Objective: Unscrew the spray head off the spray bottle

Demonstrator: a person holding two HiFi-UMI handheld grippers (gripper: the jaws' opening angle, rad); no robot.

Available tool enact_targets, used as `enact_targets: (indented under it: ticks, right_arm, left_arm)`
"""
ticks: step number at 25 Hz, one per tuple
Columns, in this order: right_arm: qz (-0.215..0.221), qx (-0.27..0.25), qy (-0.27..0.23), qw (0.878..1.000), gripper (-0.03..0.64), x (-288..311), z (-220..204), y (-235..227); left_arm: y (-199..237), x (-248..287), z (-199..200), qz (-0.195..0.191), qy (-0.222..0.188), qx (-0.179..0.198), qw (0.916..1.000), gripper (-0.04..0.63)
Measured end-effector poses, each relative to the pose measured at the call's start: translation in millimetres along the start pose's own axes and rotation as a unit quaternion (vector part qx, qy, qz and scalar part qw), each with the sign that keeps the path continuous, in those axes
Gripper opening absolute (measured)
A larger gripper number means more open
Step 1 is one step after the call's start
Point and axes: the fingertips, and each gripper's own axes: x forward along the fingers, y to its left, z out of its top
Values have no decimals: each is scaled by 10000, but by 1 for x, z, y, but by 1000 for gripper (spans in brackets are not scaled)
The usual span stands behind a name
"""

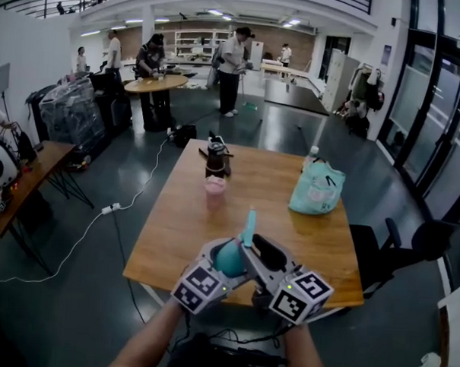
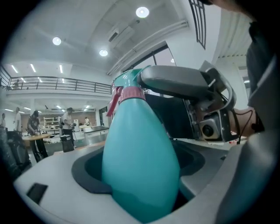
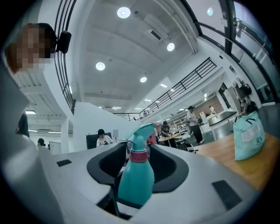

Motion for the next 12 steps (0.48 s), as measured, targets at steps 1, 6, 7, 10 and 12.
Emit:
enact_targets:
  ticks: [1,6,7,10,12]
  right_arm:
    - [-50,-37,63,10000,167,5,-1,-2]
    - [-248,-176,311,9991,144,35,-7,-11]
    - [-247,-207,319,9990,133,41,-8,-12]
    - [-242,-324,408,9983,130,57,-11,-14]
    - [-129,-327,473,9983,130,64,-14,-13]
  left_arm:
    - [5,1,-1,39,17,-8,10000,423]
    - [31,4,-6,79,40,-31,10000,423]
    - [36,4,-7,81,38,-34,10000,423]
    - [51,2,-10,8,15,-80,10000,423]
    - [56,0,-14,-140,-2,-97,9999,423]
